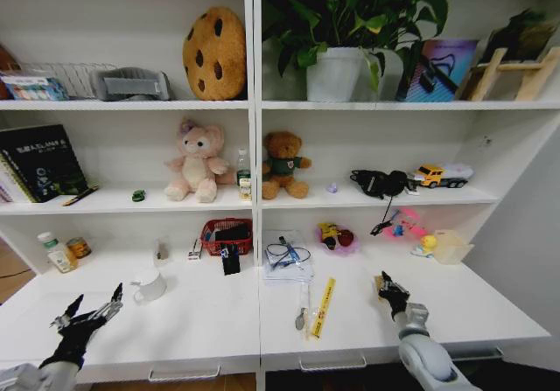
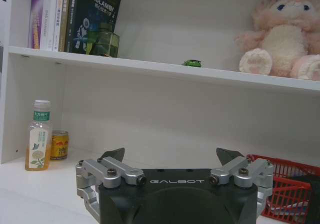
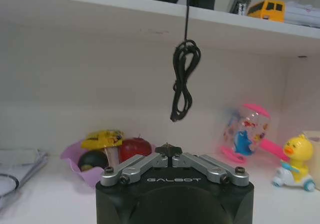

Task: Organize the objects on the table.

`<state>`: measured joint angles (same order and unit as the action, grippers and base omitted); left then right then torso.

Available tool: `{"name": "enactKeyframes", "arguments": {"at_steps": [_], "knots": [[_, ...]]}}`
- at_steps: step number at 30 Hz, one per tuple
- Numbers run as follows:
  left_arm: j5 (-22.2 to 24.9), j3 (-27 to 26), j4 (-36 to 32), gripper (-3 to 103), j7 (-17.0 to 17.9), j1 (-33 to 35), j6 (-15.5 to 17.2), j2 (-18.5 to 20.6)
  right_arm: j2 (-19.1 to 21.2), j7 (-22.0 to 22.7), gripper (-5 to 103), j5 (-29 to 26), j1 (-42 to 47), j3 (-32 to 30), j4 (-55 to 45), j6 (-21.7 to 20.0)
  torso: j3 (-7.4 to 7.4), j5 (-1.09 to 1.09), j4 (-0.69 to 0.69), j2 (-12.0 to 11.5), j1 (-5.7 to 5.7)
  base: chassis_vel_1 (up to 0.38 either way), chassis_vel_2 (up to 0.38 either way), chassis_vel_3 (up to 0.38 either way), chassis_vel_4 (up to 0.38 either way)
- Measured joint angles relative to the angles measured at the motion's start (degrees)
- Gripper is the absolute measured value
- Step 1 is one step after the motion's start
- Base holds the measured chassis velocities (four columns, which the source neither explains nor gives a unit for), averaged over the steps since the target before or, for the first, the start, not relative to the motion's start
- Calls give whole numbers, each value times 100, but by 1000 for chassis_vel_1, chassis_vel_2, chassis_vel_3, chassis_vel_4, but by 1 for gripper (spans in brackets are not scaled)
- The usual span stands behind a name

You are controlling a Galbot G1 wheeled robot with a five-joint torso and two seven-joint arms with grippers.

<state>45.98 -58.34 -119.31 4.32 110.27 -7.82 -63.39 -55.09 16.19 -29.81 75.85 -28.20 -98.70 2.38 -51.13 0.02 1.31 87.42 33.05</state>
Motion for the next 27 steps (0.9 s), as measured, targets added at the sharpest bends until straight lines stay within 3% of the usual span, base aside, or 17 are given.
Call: {"name": "enactKeyframes", "arguments": {"at_steps": [7,9,12,14,20,26,27], "knots": [[0,0,0,100,0,0,0,0,235,-72,0,-197,-1677,946,919,-74,0,-2,-3,0,0,0,0,0,0],[0,0,0,100,0,0,0,0,238,-78,0,-200,-1729,991,966,-67,0,-2,-3,0,0,0,0,0,0],[0,0,0,100,0,0,0,0,156,-199,0,-247,-2976,1928,2057,55,0,-4,-2,0,0,0,0,0,0],[0,1,0,100,0,0,0,0,70,-242,0,-229,-3356,2203,2416,106,-1,-2,-2,-1,0,0,0,0,0],[0,1,0,100,0,0,0,0,-362,-291,0,-22,-4079,2681,3510,349,-1,0,-3,-1,1,0,0,0,0],[0,1,0,100,-1,0,0,0,-507,-229,0,99,-4170,2727,3831,495,-1,-1,-2,-1,1,0,0,0,0],[0,1,0,100,0,0,0,0,-509,-215,6,101,-4173,2727,3849,523,-1,-1,-2,-1,1,0,0,0,0]]}}
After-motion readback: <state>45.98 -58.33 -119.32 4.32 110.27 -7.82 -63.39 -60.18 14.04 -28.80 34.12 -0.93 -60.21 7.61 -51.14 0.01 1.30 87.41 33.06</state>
